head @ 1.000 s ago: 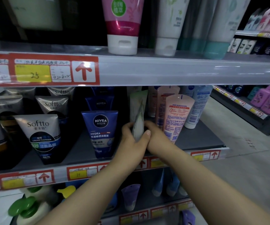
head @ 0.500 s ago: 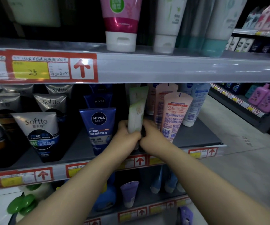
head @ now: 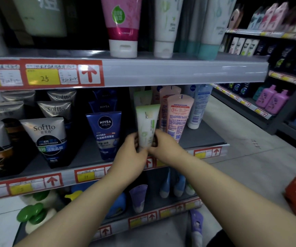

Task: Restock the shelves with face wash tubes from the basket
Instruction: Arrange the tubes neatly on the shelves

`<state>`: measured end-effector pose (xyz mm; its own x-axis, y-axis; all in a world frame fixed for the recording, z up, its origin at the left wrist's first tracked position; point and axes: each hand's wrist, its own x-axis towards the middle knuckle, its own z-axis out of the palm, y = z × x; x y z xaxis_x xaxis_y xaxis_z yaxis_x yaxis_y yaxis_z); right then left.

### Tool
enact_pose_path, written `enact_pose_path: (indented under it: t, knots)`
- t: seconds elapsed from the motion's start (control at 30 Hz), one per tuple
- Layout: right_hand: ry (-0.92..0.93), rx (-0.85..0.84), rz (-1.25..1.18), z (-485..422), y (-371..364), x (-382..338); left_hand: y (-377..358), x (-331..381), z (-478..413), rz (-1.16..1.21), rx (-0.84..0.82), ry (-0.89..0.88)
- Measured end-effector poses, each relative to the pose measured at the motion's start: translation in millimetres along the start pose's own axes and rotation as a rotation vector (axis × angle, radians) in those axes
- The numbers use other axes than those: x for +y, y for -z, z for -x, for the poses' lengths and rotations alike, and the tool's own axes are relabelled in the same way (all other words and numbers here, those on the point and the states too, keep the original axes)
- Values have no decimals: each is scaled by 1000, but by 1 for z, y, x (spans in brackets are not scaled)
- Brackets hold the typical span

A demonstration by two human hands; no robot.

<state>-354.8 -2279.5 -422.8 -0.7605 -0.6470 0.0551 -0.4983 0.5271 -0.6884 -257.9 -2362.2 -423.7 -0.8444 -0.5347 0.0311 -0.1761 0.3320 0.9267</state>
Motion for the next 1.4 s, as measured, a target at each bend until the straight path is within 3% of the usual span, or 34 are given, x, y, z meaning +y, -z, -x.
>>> enact_pose_path:
  t: [0.1,0.23,0.4,0.5,0.7,0.83,1.0,1.13,1.4]
  knots:
    - [-56,53,-113,9,10,4,5,12,12,-211,29,1]
    - [-184,292,-204,23,33,5,5,31,22,-368,-6,-35]
    - [-326,564,-246,29,50,17,-18,50,24,-180,-122,-111]
    - [-288,479,-336,35,54,22,-41,59,14,-5,-126,-168]
    - [-186,229,-507,29,41,30,-65,56,-12,51,-53,-73]
    - [-209,317,-571,21,36,34,-68,50,-17,59,-44,-91]
    - [-165,365,-354,21,44,42,-67,42,-26,161,-154,-65]
    - [-184,259,-372,20,47,43,-73,41,-35,222,-179,-33]
    - [-233,422,-129,10,59,59,-92,32,-39,203,-144,-6]
